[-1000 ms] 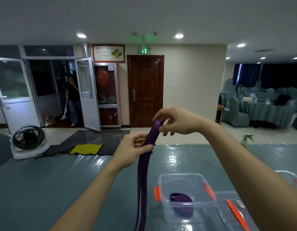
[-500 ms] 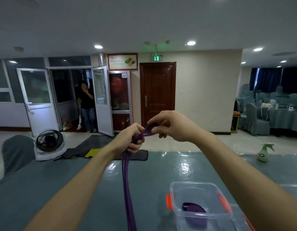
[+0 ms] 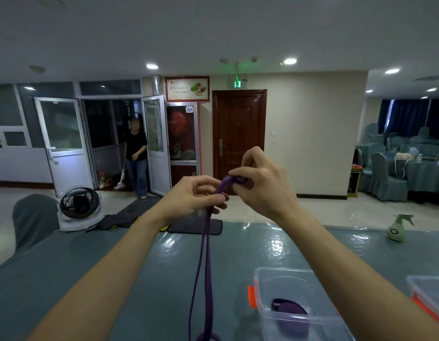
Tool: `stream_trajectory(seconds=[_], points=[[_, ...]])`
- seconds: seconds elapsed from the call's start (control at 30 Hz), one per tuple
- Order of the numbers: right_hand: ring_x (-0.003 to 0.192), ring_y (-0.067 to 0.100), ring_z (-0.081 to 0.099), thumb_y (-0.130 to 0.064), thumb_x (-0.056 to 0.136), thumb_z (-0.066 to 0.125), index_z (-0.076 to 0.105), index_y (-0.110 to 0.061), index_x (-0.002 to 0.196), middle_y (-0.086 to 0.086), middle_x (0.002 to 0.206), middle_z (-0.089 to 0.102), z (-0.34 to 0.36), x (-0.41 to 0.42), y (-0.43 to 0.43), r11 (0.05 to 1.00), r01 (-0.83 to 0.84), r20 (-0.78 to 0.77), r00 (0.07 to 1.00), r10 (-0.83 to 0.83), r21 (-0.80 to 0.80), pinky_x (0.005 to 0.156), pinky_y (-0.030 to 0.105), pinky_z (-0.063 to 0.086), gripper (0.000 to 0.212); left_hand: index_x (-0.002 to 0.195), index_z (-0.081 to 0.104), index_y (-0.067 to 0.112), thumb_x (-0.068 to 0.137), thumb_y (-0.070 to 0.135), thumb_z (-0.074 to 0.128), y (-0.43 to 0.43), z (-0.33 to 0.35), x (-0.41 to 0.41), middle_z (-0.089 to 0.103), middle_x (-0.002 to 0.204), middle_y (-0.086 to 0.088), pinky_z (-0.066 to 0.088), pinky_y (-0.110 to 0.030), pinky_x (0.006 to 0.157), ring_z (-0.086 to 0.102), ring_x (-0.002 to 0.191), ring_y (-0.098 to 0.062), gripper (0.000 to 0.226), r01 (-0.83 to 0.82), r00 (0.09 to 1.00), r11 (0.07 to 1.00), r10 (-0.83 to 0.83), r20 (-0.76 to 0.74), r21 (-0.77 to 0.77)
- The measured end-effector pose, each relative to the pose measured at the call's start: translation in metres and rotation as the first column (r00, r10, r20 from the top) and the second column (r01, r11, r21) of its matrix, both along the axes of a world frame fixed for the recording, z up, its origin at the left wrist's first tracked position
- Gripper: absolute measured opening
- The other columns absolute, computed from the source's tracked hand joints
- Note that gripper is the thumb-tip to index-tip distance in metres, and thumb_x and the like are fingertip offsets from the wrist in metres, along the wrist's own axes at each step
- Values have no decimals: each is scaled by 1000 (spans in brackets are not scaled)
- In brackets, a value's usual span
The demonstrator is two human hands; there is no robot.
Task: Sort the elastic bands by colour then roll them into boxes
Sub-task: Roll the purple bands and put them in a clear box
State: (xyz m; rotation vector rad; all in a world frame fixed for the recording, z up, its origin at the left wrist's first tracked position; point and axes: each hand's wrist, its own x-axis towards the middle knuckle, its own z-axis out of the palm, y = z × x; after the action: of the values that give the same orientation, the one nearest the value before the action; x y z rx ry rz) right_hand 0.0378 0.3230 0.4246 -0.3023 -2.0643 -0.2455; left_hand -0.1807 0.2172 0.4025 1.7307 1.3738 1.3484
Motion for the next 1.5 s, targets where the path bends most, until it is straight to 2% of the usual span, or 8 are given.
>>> stream_trajectory(seconds=[0.2, 0.4, 0.53, 0.87, 1.03, 1.33, 1.4, 1.5], points=[[78, 8, 56, -35, 94, 83, 79, -20, 120, -7, 102, 53, -17, -9, -5, 954, -61, -22, 998, 57, -293, 69, 14, 50, 31, 119, 83, 21, 91, 38, 89, 3, 1, -5, 83, 109, -17, 66, -53, 93, 80, 102, -41, 33, -126, 992, 987, 122, 43, 103], [75, 6, 75, -50, 95, 78, 69, -31, 138, -11, 86, 76, -37, 3, 6, 780, -42, 213, 952, 222, -625, 75, 35, 67, 48, 110, 85, 39, 90, 40, 89, -10, 16, -1, 81, 102, 11, 62, -22, 85, 80, 95, -11, 20, -170, 876, 985, 156, -457, 11], [72, 15, 80, -40, 92, 84, 76, -22, 113, -5, 84, 82, -60, 8, 7, 586, -146, 166, 880, 445, -797, 69, 34, 66, 29, 119, 84, 29, 87, 35, 91, -15, 16, 14, 80, 103, 15, 63, -31, 94, 77, 100, -7, 34, -150, 797, 989, 110, -595, -18], [58, 22, 68, -1, 94, 79, 73, 1, 103, 29, 76, 70, -124, 24, -33, 334, -636, -563, 771, 297, -695, 59, 30, 60, 11, 112, 78, 12, 79, 16, 95, -37, -48, 42, 83, 106, -4, 63, -26, 91, 81, 100, -20, 38, -117, 984, 991, 125, -127, 67], [68, 33, 73, -3, 97, 76, 72, 3, 110, 24, 89, 77, -154, 26, -48, 237, -701, -677, 712, 184, -673, 67, 39, 60, 16, 116, 80, 12, 80, 8, 94, -41, -95, 62, 84, 107, -2, 63, -26, 91, 82, 101, -19, 39, -211, 977, 974, 208, 41, 83], [96, 36, 80, -14, 85, 86, 70, -2, 116, 28, 107, 78, -208, 33, -68, -250, -748, -785, 612, 98, -615, 81, 31, 62, 37, 120, 83, 15, 81, 12, 92, -50, -122, 72, 85, 112, -2, 64, -32, 98, 81, 109, -21, 41, -195, 978, 980, 191, 86, 33], [98, 36, 80, -14, 87, 85, 71, -2, 117, 24, 109, 80, -217, 40, -70, -238, -676, -715, 681, 159, -697, 81, 32, 60, 35, 119, 83, 12, 80, 9, 94, -54, -123, 71, 85, 108, -1, 65, -32, 95, 82, 105, -20, 40, -187, 982, 982, 187, -6, 1], [85, 21, 79, -39, 83, 92, 79, -21, 113, 4, 97, 82, -218, 56, -62, 135, -269, -229, 940, 254, -954, 75, 33, 56, 38, 110, 77, 21, 81, 12, 97, -61, -123, 74, 85, 97, 5, 67, -33, 87, 82, 92, -12, 36, -233, 937, 972, 216, -276, -32]])
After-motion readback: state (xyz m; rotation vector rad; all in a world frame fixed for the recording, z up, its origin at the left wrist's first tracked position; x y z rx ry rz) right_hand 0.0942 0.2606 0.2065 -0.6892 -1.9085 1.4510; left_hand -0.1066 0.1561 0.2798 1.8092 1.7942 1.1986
